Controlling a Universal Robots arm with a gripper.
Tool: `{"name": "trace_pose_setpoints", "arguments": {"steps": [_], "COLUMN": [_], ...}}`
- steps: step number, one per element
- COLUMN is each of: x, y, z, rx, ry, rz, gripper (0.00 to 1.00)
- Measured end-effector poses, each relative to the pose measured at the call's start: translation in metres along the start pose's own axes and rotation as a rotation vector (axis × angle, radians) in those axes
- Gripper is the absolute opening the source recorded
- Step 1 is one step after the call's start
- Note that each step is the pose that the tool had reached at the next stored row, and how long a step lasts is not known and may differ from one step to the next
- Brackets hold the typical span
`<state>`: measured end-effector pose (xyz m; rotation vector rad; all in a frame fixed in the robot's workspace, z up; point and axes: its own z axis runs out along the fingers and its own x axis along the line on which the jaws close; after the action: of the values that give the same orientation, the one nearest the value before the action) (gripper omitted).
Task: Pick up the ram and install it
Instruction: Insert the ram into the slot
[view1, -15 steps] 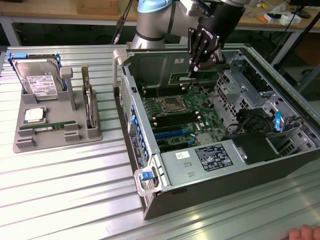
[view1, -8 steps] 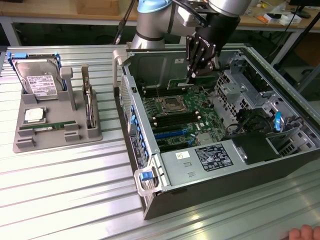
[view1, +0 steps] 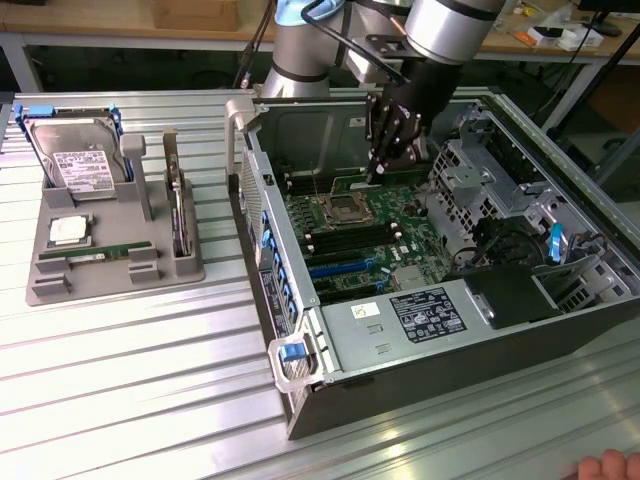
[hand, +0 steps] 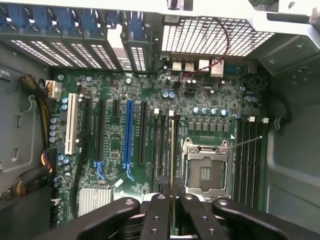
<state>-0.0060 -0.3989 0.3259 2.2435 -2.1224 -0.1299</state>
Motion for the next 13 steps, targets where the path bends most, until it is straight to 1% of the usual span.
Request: {"name": "trace_pose_setpoints", "arguments": {"steps": [4,7,8,10,12,13], "x": [0.0,0.001,0.001,0.001,0.001,0.001], "y": [-0.0014,-0.0021,-0.0026,-0.0032,-0.0041,-0.0044], "z": [0.0154,0.0221,0.0274,0.0335,0.043,0.0461], "rx": [-0.0001,-0.0001,-0.0001,-0.0001,-0.0002,-0.0001], "ry": [0.0008,0.001,0.0011,0.0014,0.002,0.0021], "rz": [0.0,0.0,0.0,0.0,0.0,0.0], "gripper": [0.13,0.13,0.13,0.13,0.13,0.13]}}
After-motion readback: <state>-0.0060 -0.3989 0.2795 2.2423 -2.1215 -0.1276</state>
